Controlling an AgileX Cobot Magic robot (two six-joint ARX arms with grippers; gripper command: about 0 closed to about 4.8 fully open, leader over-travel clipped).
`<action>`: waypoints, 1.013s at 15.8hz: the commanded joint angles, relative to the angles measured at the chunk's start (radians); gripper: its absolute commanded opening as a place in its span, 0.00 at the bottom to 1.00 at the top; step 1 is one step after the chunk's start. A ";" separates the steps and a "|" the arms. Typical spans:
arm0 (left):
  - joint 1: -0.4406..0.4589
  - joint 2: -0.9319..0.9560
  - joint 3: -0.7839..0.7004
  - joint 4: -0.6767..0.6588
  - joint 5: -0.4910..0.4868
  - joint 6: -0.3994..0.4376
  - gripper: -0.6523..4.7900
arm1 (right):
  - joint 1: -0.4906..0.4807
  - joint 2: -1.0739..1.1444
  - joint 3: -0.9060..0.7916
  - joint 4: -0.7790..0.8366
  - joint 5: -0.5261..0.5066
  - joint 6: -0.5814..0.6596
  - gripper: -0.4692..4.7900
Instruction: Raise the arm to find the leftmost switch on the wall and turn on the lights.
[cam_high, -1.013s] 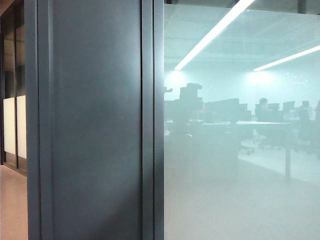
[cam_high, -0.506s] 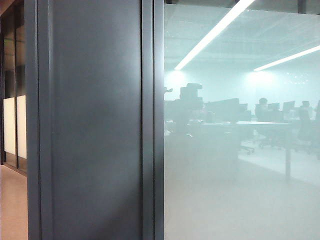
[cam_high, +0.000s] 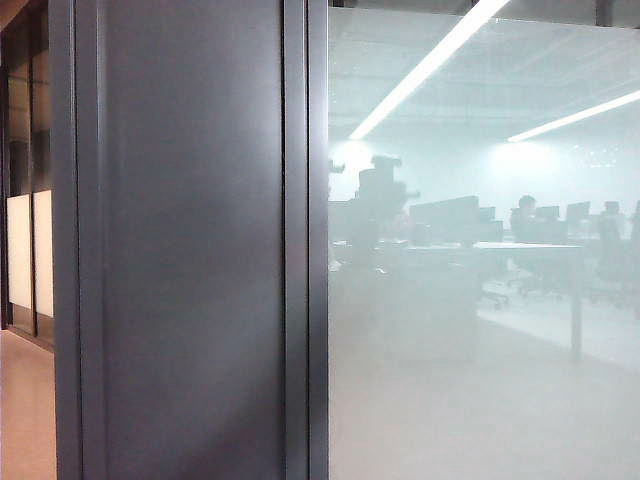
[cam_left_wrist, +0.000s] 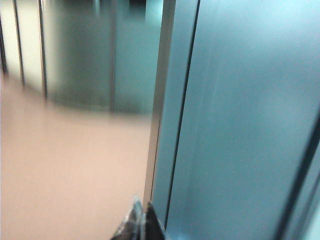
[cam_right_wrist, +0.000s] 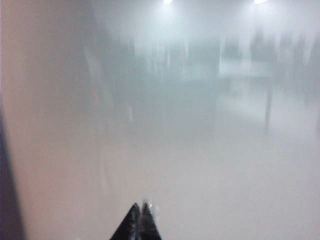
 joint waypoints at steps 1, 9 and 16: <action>-0.001 -0.001 0.033 0.258 0.005 -0.003 0.11 | 0.001 -0.002 0.029 0.200 0.000 0.004 0.09; -0.001 0.385 0.569 0.256 0.066 -0.002 0.11 | 0.001 0.187 0.410 0.229 0.045 0.003 0.09; -0.002 0.969 1.178 0.360 0.163 -0.002 0.11 | -0.001 0.770 0.922 0.345 0.045 -0.004 0.09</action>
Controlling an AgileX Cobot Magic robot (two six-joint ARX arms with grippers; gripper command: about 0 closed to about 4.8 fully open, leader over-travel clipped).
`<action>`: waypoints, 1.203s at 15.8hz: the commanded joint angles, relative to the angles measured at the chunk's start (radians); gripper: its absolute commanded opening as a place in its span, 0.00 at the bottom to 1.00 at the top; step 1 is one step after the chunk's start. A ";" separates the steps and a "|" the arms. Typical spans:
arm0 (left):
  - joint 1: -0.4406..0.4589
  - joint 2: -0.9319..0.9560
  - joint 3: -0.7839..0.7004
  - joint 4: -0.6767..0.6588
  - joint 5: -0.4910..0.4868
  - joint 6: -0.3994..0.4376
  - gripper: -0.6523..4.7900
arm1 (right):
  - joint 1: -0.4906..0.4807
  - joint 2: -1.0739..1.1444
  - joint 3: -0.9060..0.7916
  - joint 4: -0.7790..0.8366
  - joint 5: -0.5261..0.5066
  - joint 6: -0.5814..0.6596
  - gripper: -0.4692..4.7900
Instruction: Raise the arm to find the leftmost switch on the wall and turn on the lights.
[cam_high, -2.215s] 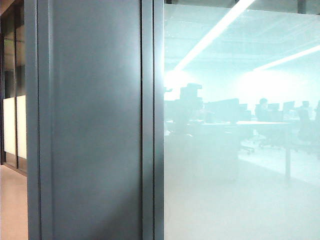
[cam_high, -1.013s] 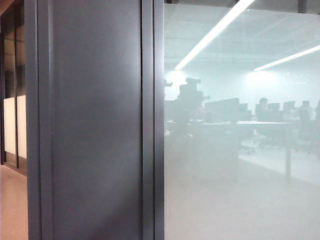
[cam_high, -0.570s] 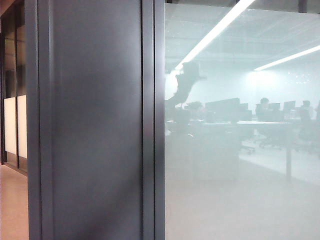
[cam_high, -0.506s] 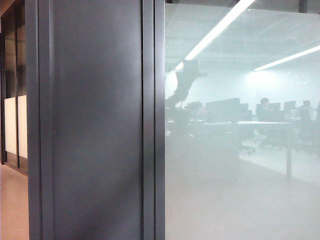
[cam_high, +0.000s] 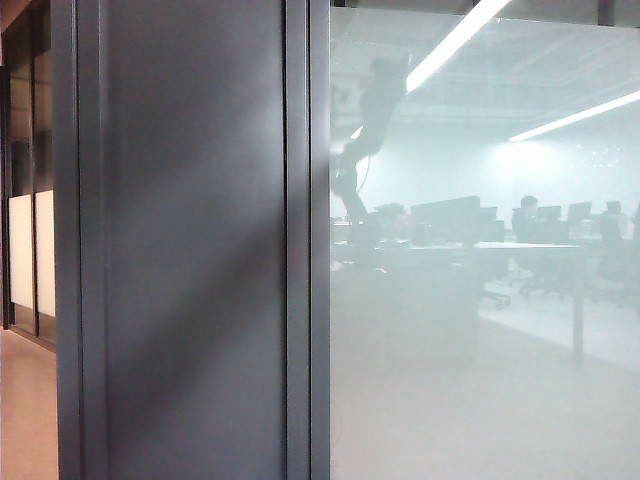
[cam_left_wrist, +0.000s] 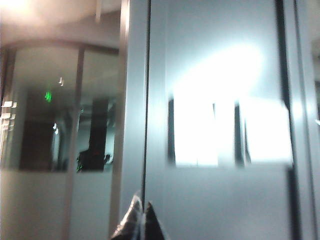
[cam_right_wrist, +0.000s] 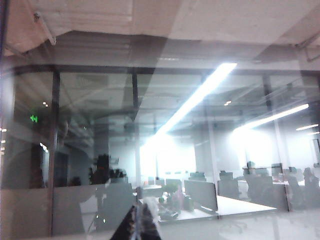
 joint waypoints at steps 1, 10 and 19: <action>-0.002 0.133 0.164 0.017 0.013 -0.002 0.11 | 0.000 0.187 0.212 0.011 -0.001 -0.003 0.09; -0.054 0.241 0.238 0.022 0.014 -0.002 0.11 | 0.156 0.620 0.906 -0.468 -0.972 0.297 0.09; -0.057 0.278 0.304 0.090 0.103 -0.066 0.11 | 0.195 0.628 0.915 -0.467 -0.940 0.296 0.09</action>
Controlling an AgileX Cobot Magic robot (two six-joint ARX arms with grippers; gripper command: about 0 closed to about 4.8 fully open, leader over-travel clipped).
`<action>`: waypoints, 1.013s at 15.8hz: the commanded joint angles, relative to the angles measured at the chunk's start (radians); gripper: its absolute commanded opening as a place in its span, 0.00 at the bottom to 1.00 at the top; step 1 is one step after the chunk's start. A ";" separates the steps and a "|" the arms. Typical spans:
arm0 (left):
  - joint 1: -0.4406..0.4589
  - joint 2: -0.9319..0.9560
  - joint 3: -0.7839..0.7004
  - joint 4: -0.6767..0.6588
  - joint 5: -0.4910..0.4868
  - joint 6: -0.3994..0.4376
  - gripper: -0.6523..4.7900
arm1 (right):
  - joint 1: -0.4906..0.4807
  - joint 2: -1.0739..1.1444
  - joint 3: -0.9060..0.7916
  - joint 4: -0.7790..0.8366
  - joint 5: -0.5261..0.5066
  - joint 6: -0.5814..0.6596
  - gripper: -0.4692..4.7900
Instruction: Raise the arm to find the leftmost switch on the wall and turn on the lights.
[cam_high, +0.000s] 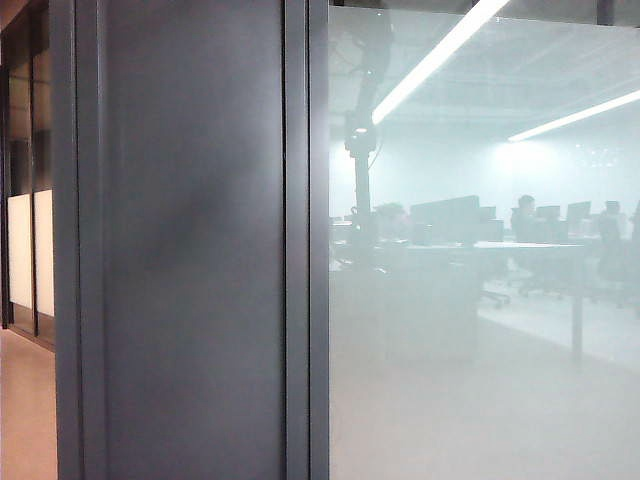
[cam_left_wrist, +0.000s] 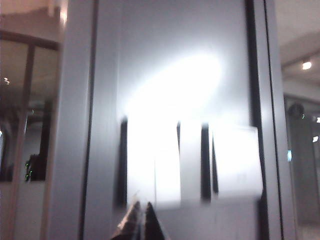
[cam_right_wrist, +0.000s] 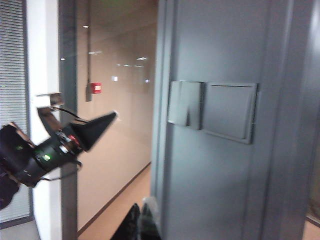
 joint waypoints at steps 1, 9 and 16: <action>-0.001 0.053 0.102 0.058 0.011 -0.003 0.11 | 0.001 -0.003 0.005 0.008 -0.007 0.004 0.09; -0.001 0.312 0.459 -0.196 0.097 -0.010 0.11 | 0.003 -0.005 0.005 -0.014 -0.032 0.018 0.09; -0.001 0.363 0.459 -0.299 0.099 -0.010 0.11 | 0.003 -0.005 0.004 -0.037 -0.032 0.018 0.09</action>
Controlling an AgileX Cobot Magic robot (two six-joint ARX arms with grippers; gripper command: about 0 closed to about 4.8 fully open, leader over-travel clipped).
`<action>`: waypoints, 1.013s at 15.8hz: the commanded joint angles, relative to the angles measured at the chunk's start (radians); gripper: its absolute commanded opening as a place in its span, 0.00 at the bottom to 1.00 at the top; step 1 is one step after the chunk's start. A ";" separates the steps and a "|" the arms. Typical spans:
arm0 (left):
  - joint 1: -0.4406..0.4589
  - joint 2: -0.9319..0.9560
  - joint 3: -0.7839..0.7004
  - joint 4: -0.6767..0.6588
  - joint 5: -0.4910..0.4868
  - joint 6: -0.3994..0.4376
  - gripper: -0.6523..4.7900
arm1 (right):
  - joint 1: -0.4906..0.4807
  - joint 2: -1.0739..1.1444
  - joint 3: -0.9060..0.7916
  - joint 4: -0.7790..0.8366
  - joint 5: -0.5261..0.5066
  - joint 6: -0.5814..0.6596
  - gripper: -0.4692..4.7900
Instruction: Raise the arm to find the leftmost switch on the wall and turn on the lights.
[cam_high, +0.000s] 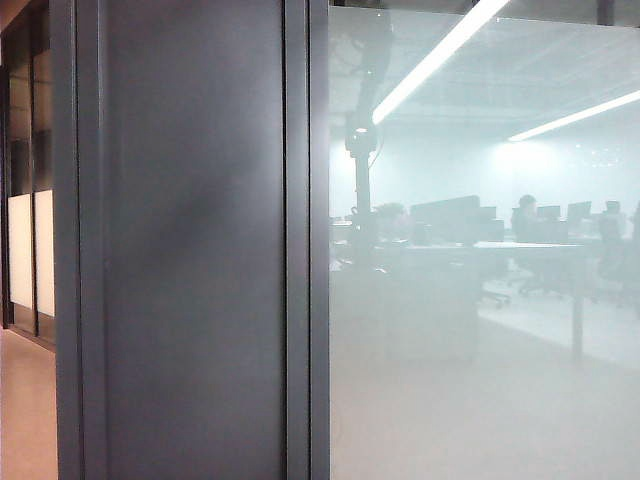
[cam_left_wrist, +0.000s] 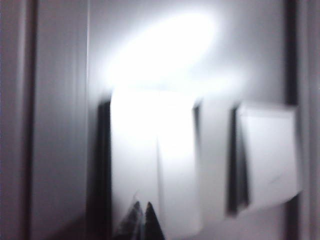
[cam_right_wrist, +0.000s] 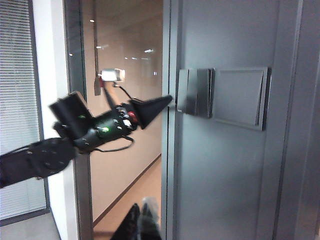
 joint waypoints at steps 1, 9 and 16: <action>-0.002 0.022 0.002 -0.020 0.005 -0.003 0.11 | 0.000 -0.004 0.004 0.006 0.000 0.004 0.09; -0.002 -0.018 0.002 -0.044 0.045 -0.010 0.11 | 0.000 -0.004 0.004 0.003 0.004 0.004 0.09; -0.001 -0.265 0.002 -0.370 0.042 0.122 0.11 | 0.000 -0.005 0.004 -0.002 0.003 0.004 0.09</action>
